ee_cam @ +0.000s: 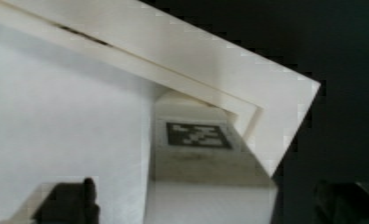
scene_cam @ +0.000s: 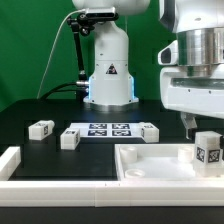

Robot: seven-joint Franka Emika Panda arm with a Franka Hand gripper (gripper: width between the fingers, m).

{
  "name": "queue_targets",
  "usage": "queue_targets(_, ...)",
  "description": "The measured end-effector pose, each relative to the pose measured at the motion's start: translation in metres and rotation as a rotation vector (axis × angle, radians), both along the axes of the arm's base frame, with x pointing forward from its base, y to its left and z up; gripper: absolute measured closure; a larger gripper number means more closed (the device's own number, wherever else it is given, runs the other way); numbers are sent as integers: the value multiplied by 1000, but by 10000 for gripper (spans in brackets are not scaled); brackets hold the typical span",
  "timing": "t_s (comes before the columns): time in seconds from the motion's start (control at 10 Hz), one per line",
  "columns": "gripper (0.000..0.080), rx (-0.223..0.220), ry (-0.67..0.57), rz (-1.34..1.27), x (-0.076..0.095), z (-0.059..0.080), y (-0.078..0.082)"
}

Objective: Assemble one leg

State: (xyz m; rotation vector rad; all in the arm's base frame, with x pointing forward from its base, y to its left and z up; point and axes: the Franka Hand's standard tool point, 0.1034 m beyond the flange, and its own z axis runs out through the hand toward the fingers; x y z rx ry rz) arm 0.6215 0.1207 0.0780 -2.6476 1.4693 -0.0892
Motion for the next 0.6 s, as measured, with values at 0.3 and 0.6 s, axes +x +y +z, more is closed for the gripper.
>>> queue_targets(0.3, 153, -62, -19, 355, 1, -1, 1)
queue_targets(0.6, 151, -120, -29, 671, 1, -2, 0)
